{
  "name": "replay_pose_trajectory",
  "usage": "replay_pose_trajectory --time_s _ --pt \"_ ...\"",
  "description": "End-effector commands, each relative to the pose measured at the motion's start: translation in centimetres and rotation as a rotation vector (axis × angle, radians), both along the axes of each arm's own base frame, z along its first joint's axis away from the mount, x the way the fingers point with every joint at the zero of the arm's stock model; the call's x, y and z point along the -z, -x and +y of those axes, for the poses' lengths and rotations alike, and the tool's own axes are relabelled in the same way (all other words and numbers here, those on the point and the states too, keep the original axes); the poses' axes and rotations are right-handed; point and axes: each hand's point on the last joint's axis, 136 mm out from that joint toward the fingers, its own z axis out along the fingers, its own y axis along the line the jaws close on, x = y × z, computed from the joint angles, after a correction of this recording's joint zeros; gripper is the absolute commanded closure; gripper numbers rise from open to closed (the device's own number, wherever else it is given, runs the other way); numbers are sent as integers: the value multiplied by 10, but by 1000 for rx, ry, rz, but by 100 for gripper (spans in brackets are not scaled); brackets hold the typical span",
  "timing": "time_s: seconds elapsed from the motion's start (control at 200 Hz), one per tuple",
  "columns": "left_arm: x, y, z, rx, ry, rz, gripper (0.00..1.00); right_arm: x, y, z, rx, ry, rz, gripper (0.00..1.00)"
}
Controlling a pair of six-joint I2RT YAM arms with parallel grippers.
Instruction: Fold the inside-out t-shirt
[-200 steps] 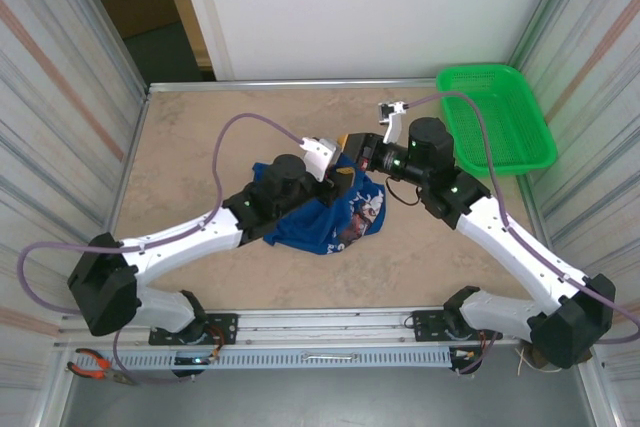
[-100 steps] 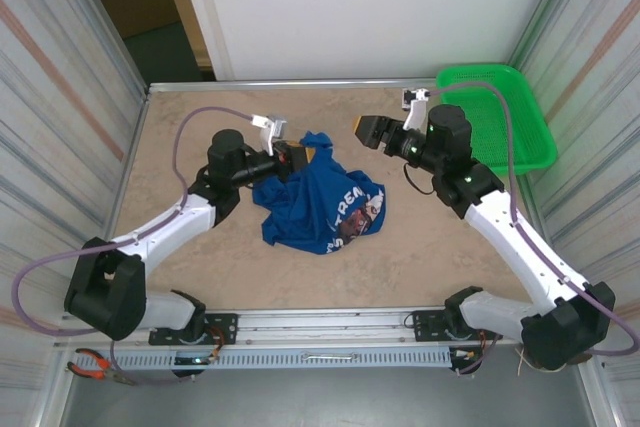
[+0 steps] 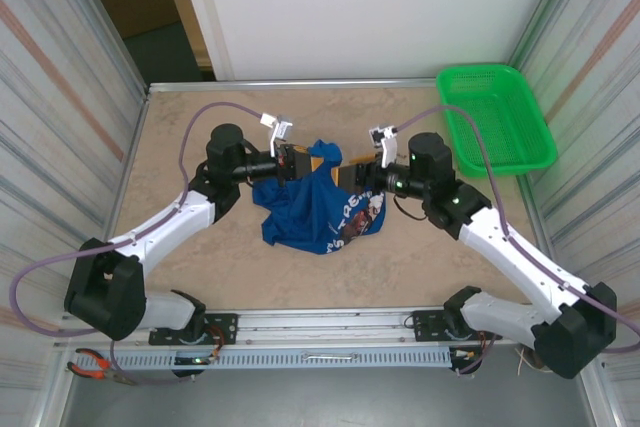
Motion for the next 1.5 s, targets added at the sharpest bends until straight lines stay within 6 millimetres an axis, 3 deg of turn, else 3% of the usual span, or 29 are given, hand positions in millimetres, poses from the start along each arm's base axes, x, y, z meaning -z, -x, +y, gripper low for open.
replay_pose_trajectory --time_s 0.0,0.09,0.215,0.421,0.636,0.726,0.771,0.812,0.907,1.002,1.047,1.202,1.328,1.493 --pt "-26 6 -1 30 30 -52 100 -16 6 -2 15 -20 -91 24" --pt "-27 5 -1 33 30 -51 100 -15 0 0 43 -13 -94 24" --pt "-28 8 -2 51 30 -48 100 -15 -28 -7 162 33 -82 25" --pt "-27 14 -4 66 29 -47 100 -25 -59 -7 201 25 -59 37" --pt "-23 16 -6 73 24 -43 100 -16 -69 3 164 42 -9 65" --pt "-23 15 -6 65 23 -45 100 -12 -66 5 138 39 2 85" --pt "-22 13 -6 57 19 -47 100 -12 -65 5 130 37 4 100" --pt "-20 12 -5 49 12 -46 100 -14 -66 0 136 34 2 100" --pt "-13 -1 2 -10 -10 -38 99 -35 -69 -19 172 10 -16 100" --pt "-1 -29 20 -158 -47 -9 61 -72 -64 -39 194 -12 -56 100" --pt "0 -42 29 -216 -47 -2 48 -90 -60 -45 197 -14 -81 100" --pt "-17 -61 41 -300 -40 -19 36 -144 -42 -55 204 -19 -157 100" --pt "-35 -52 37 -360 -54 -56 33 -169 -36 -61 232 -37 -180 100" --pt "-52 -13 13 -471 -67 -162 31 -171 -44 -59 270 -45 -171 100"
